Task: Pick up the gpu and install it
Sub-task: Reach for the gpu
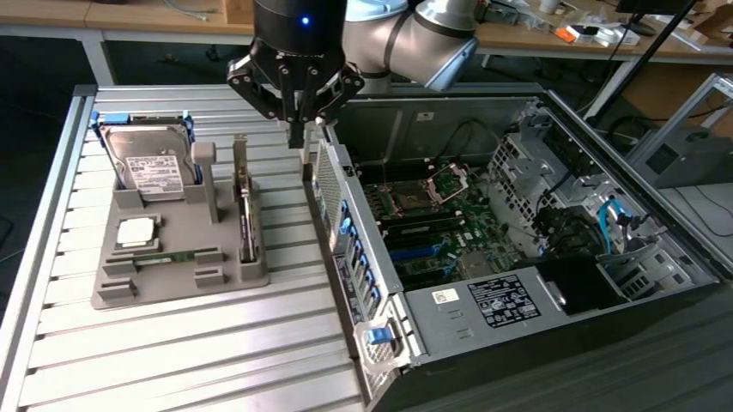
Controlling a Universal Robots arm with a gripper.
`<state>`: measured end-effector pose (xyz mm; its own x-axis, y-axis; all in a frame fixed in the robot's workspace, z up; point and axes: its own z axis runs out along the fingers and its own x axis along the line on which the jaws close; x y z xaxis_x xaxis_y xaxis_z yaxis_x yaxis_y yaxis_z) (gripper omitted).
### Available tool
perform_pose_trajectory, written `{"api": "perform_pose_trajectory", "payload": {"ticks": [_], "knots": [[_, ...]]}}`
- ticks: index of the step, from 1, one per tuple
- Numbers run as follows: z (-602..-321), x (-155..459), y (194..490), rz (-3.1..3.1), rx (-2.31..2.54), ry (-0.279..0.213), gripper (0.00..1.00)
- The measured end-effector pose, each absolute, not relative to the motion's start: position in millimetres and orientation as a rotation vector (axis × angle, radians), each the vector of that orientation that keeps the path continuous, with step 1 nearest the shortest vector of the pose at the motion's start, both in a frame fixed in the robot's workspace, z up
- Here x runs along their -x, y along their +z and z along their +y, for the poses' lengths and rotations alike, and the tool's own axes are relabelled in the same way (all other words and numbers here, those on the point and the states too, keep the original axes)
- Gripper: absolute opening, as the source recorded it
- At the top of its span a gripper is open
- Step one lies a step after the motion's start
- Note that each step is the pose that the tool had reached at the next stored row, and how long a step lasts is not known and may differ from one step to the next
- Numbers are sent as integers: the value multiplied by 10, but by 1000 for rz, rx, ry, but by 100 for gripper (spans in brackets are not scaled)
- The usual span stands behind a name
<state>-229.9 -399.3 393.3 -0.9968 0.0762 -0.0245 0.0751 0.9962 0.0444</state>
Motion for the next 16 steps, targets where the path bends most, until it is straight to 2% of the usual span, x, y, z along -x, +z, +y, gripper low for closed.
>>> {"api": "perform_pose_trajectory", "payload": {"ticks": [16], "knots": [[-3993, 2360, 3933, 3112, -118, 68, 11]]}}
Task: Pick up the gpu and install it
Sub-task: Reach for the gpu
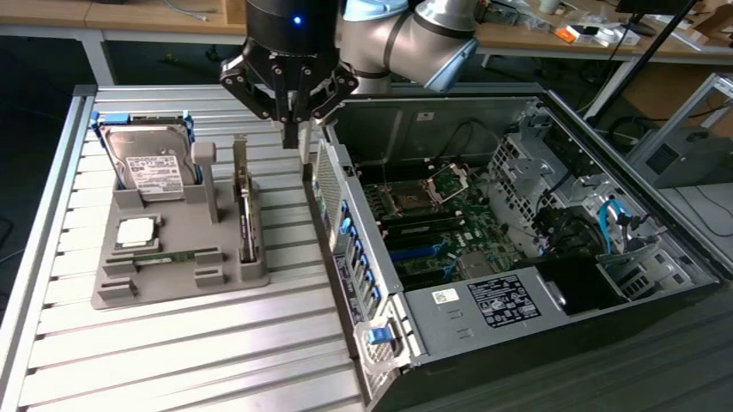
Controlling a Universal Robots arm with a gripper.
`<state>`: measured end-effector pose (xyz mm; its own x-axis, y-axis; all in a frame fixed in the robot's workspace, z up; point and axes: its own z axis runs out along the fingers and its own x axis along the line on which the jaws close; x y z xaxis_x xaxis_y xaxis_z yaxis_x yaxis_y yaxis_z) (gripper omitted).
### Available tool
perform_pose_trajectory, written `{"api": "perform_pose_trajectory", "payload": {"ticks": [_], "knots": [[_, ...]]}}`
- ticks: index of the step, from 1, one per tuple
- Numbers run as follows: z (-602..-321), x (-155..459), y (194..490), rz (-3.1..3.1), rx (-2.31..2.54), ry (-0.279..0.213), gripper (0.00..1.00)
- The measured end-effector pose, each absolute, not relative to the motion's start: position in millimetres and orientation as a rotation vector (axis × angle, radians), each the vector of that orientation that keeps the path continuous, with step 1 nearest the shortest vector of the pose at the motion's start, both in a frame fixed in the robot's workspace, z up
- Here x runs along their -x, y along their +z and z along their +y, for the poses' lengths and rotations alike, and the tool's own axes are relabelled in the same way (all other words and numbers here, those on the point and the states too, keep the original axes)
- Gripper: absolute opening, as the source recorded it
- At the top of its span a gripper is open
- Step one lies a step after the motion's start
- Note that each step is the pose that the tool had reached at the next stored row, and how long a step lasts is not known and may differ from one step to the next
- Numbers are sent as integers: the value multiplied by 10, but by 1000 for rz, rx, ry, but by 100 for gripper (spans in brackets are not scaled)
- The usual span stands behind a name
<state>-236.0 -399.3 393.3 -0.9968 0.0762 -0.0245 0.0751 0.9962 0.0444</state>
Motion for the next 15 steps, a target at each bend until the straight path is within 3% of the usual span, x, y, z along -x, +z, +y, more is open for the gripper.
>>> {"api": "perform_pose_trajectory", "payload": {"ticks": [15], "knots": [[-3994, 2410, 3933, 3113, -118, 68, 11]]}}
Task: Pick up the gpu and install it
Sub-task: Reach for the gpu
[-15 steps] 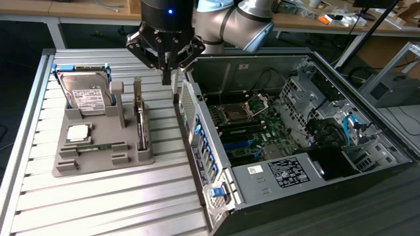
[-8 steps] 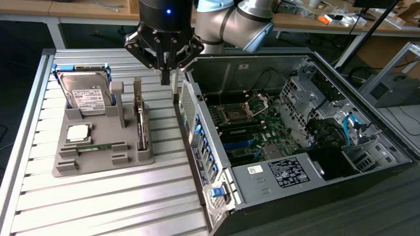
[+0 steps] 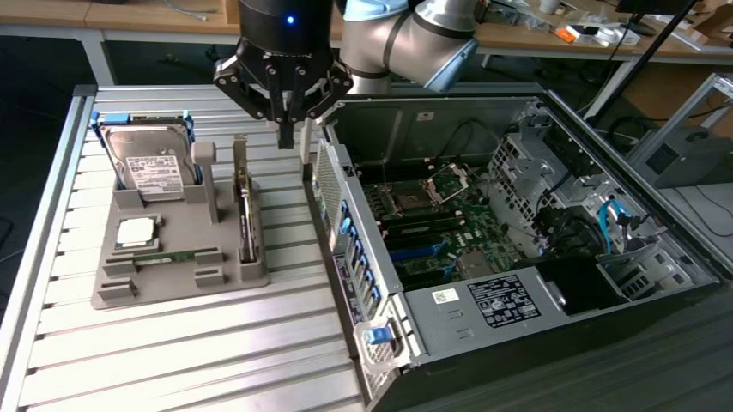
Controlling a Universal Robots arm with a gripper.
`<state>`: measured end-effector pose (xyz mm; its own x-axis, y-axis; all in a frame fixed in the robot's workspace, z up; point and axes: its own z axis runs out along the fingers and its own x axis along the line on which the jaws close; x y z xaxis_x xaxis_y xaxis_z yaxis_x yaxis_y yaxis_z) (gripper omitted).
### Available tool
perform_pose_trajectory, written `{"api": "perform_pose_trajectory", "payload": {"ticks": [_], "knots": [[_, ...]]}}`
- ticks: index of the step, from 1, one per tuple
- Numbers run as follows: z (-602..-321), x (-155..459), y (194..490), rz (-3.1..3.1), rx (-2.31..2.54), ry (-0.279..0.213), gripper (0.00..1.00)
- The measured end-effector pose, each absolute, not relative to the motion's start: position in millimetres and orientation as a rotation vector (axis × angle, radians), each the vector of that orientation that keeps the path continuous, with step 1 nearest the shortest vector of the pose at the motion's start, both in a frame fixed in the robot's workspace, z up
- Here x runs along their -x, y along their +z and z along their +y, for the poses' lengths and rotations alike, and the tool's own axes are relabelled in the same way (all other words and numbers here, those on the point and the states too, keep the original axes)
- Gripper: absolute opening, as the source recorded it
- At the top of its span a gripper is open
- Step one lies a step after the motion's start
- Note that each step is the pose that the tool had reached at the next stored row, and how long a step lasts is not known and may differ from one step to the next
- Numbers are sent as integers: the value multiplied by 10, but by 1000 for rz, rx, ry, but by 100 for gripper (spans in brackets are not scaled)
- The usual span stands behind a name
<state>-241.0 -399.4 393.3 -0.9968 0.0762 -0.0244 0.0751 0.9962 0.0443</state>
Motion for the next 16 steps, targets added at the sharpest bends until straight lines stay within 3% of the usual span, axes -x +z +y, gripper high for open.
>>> {"api": "perform_pose_trajectory", "payload": {"ticks": [16], "knots": [[-3994, 2457, 3933, 3112, -118, 68, 11]]}}
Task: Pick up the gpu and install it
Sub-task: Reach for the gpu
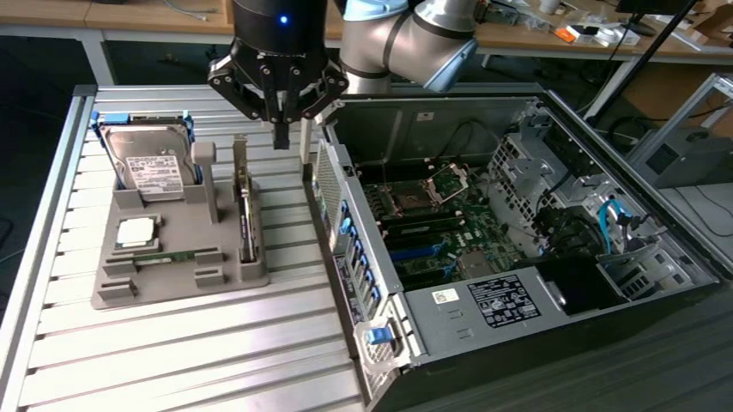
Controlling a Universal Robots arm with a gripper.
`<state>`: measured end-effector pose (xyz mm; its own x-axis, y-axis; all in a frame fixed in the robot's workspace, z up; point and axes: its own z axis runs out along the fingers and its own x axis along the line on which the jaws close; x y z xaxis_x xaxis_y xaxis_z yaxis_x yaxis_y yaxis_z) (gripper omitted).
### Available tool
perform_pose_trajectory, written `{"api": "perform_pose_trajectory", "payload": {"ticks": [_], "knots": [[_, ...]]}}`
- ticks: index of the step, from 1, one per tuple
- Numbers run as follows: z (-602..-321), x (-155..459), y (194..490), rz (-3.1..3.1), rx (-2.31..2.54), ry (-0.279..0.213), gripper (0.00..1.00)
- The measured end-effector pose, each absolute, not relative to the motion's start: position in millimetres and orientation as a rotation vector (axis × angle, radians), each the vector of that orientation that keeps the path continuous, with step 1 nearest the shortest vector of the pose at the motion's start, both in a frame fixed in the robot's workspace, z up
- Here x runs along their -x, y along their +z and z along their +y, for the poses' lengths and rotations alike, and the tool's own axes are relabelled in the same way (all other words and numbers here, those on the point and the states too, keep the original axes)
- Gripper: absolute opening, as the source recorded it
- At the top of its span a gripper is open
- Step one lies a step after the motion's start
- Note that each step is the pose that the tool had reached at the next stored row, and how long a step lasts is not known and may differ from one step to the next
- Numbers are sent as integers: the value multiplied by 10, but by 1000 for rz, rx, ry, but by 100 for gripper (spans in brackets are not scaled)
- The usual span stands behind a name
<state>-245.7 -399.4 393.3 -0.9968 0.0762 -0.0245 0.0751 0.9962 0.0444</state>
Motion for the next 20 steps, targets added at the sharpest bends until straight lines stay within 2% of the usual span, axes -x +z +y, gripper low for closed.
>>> {"api": "perform_pose_trajectory", "payload": {"ticks": [20], "knots": [[-3994, 2508, 3933, 3112, -118, 68, 11]]}}
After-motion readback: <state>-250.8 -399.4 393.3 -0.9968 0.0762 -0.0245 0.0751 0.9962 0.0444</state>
